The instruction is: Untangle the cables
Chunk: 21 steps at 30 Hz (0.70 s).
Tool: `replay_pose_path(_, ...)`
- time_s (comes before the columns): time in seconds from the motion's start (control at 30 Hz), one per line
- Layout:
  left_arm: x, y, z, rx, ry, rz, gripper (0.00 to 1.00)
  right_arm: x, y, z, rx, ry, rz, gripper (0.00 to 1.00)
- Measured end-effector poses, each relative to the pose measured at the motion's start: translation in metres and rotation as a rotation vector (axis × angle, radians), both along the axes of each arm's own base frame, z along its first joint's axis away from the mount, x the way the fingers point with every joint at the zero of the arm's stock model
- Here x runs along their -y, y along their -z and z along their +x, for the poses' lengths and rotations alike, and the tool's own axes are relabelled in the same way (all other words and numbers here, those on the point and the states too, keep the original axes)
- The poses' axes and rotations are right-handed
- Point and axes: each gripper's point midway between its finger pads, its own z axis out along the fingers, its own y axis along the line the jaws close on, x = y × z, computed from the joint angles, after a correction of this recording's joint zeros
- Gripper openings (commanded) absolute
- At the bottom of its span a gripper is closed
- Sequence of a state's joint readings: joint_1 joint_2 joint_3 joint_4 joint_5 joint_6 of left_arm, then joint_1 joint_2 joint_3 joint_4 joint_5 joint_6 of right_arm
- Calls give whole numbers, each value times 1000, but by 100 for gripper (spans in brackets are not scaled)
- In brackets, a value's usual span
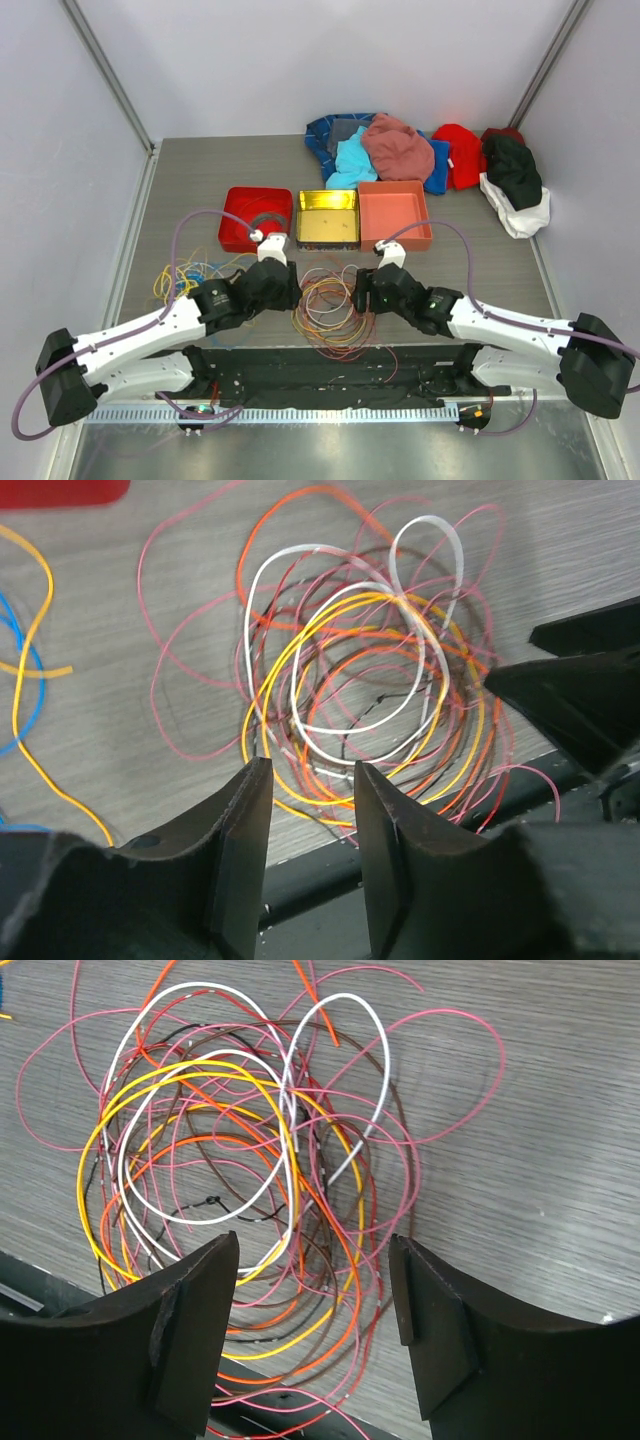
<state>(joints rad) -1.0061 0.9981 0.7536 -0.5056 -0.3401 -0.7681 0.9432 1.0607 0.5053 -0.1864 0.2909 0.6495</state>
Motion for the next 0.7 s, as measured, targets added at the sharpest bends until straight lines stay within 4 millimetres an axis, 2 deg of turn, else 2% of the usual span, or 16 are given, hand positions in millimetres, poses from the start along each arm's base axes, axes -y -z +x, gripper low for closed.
replay_pose_path(0.1, -5, 21, -5, -36, -27, 7, 38, -5, -2, 2, 2, -7, 13, 68)
replay_pose_path(0.27, -17, 70, -16, -118, -68, 50, 31, -12, -11, 5, 18, -14, 44, 68)
replay_pose_path(0.37, -16, 93, -21, -169, -70, 69, 30, -14, -13, 5, 20, -18, 52, 69)
replay_pose_path(0.47, -8, 104, -22, -197, -64, 60, 31, -15, -14, 5, 20, -21, 54, 69)
replay_pose_path(0.7, 9, 101, -15, -182, -50, 3, 30, -14, -17, 4, 25, -21, 62, 70)
